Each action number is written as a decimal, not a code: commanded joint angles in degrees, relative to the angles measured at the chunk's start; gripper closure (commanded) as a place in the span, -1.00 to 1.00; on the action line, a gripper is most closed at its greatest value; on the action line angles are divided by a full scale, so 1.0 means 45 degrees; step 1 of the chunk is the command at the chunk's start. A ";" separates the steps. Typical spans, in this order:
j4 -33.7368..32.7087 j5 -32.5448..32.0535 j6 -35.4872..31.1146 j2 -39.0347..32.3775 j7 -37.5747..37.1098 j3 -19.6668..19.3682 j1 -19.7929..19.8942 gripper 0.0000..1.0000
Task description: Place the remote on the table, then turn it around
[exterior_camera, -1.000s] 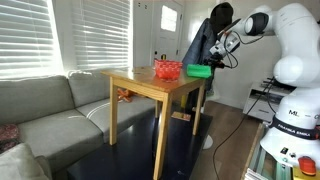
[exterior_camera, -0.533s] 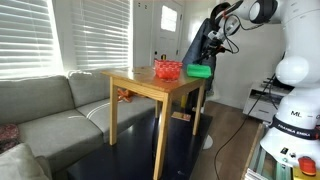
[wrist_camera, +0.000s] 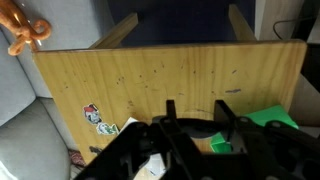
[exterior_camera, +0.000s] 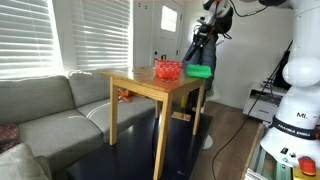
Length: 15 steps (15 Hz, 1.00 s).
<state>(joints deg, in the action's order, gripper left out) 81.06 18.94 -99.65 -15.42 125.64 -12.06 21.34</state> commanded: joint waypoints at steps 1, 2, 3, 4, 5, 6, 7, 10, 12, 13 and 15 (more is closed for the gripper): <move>0.2143 -0.2367 -0.2792 0.1516 -0.1330 0.0203 -0.1623 0.65; 0.2538 -0.3079 -0.3546 0.1712 -0.1823 0.0260 -0.2068 0.65; 0.2963 -0.3950 -0.4209 0.1904 -0.2439 0.0319 -0.2531 0.65; 0.3269 -0.4847 -0.4804 0.2036 -0.3042 0.0589 -0.2725 0.65; 0.3589 -0.5804 -0.5260 0.2158 -0.3652 0.0678 -0.3042 0.65; 0.3986 -0.6748 -0.5798 0.2294 -0.4260 0.0809 -0.3317 0.65; 0.4360 -0.7732 -0.6219 0.2432 -0.4885 0.0910 -0.3549 0.65; 0.5582 -1.0719 -0.7474 0.2886 -0.6712 0.0859 -0.4366 0.65; 0.6142 -1.2689 -0.8059 0.3092 -0.7776 0.0748 -0.4741 0.65; 0.6448 -1.3685 -0.8361 0.3232 -0.8269 0.0735 -0.4852 0.65; 0.7183 -1.5171 -0.9499 0.3658 -0.8678 0.1268 -0.4402 0.65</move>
<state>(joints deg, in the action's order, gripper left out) 106.68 -40.27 -135.71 -3.88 90.00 -7.43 0.69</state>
